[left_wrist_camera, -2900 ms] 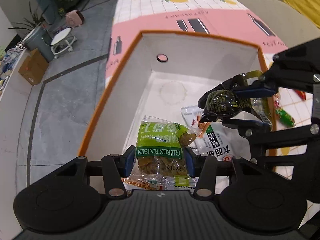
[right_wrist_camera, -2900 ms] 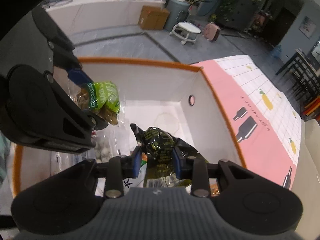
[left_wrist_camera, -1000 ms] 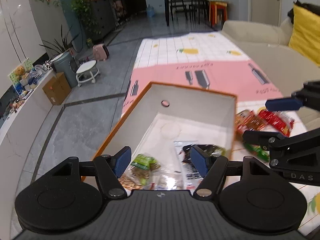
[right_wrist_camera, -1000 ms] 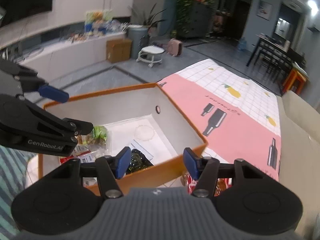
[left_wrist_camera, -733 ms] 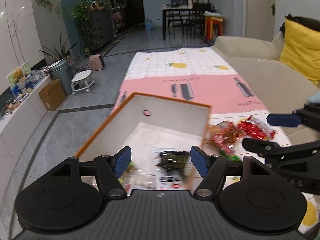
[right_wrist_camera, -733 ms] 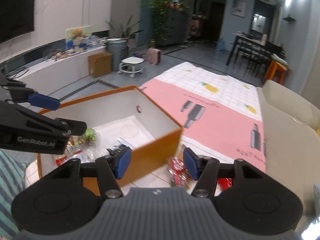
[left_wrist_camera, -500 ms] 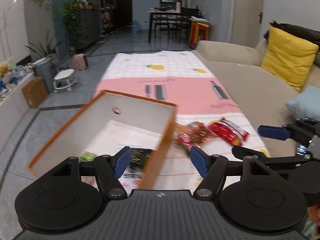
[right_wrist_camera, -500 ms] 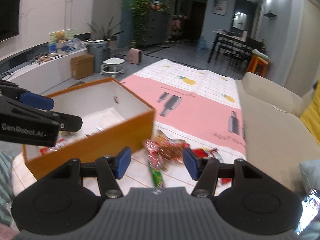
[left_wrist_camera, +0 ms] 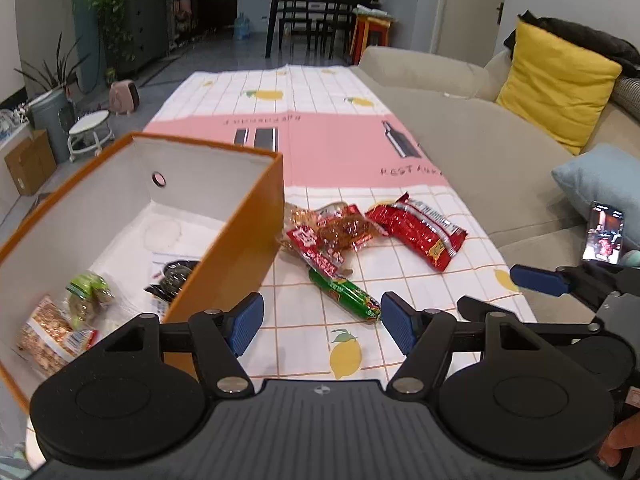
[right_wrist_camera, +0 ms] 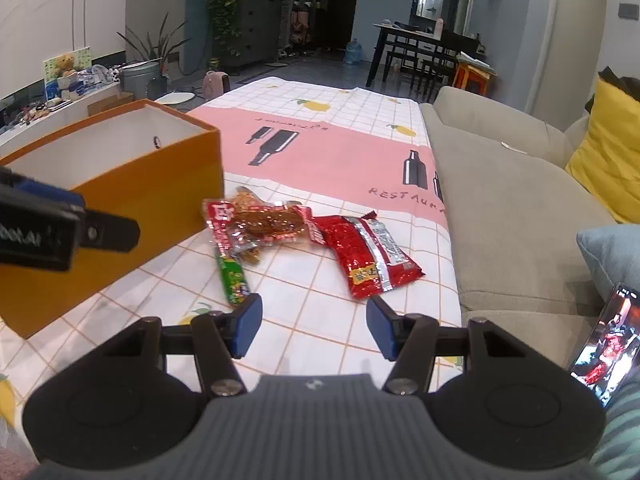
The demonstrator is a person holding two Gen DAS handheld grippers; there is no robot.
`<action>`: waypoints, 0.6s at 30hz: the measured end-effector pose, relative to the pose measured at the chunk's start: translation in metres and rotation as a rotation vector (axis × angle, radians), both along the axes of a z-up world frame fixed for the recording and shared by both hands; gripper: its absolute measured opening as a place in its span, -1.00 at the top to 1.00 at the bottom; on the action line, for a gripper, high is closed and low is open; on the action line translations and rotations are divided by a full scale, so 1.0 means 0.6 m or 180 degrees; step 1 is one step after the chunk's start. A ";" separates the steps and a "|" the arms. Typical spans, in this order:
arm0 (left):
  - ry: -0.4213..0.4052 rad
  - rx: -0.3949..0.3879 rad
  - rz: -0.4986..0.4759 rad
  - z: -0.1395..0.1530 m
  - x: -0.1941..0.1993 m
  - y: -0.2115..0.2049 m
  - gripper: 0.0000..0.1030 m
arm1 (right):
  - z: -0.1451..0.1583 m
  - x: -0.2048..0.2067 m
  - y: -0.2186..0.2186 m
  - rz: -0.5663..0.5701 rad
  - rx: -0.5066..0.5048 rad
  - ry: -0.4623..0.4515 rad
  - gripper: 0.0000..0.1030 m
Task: Organize snacks
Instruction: 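Withdraw both tools from the box back toward the remaining snacks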
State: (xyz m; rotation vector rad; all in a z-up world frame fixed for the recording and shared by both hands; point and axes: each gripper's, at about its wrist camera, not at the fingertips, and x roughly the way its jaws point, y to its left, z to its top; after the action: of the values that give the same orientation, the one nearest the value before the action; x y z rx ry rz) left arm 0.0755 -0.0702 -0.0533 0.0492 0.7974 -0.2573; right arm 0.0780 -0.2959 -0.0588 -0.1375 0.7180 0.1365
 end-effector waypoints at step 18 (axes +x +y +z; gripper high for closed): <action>0.0621 -0.0150 0.0348 -0.102 0.129 -0.062 -0.45 | -0.106 0.130 -0.027 -0.0035 -0.0253 0.0186 0.03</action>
State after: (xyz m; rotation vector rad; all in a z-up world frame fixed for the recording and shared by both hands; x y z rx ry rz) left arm 0.1527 -0.1075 -0.1145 -0.0648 0.9844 -0.1789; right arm 0.1558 -0.3122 -0.1226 -0.2060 0.7828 0.1019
